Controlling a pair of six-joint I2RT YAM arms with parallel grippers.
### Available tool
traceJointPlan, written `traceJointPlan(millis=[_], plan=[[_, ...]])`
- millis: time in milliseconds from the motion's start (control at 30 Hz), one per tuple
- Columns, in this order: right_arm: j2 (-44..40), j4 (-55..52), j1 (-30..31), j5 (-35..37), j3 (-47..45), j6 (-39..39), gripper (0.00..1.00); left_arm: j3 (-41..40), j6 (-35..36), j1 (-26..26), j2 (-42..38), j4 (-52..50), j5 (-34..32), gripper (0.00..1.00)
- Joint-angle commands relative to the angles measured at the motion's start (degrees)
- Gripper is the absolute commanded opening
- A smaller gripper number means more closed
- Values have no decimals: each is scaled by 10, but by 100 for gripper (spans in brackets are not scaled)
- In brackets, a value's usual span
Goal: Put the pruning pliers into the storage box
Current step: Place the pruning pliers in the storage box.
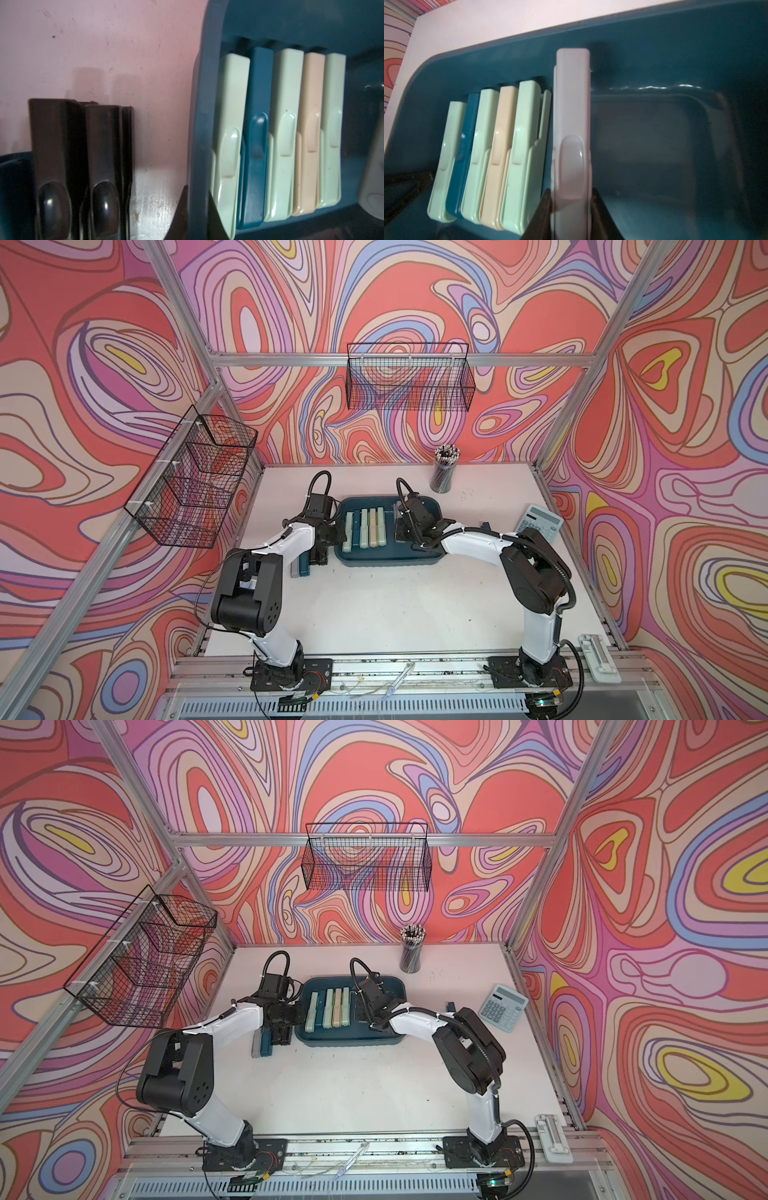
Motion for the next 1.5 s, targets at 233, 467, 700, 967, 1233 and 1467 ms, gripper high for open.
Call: traceJointPlan(millis=[233, 467, 700, 967, 1233, 1467], plan=[[61, 48, 2, -34, 47, 21, 26, 6, -9, -5, -20, 50, 24, 0], [70, 69, 2, -51, 45, 37, 28, 4, -9, -5, -19, 50, 26, 0], [62, 71, 0, -55, 44, 36, 37, 4, -9, -5, -19, 51, 25, 0], [44, 89, -2, -68, 33, 39, 39, 4, -8, -5, -18, 51, 28, 0], [26, 96, -5, -76, 26, 36, 40, 4, -8, -5, -20, 50, 26, 0], [-32, 5, -26, -19, 28, -24, 48, 6, -6, -5, -20, 49, 24, 0]])
